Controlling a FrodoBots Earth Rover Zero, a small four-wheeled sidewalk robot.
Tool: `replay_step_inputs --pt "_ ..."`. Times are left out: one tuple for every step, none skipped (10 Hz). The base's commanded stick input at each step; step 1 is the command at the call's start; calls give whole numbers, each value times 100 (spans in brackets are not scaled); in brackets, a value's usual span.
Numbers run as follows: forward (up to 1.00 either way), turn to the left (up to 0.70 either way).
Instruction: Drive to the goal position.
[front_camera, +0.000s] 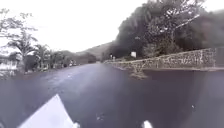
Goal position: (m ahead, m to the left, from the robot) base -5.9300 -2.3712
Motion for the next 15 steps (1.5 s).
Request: replay_step_inputs --pt "50 0" --pt "50 0" --pt "50 0" --pt "50 0" --pt "50 0" --pt "50 0" --pt "50 0" --pt "50 0" --pt "50 0" --pt "50 0" --pt "50 0" --pt "50 0" --pt "50 0" --pt "50 0" --pt "50 0"
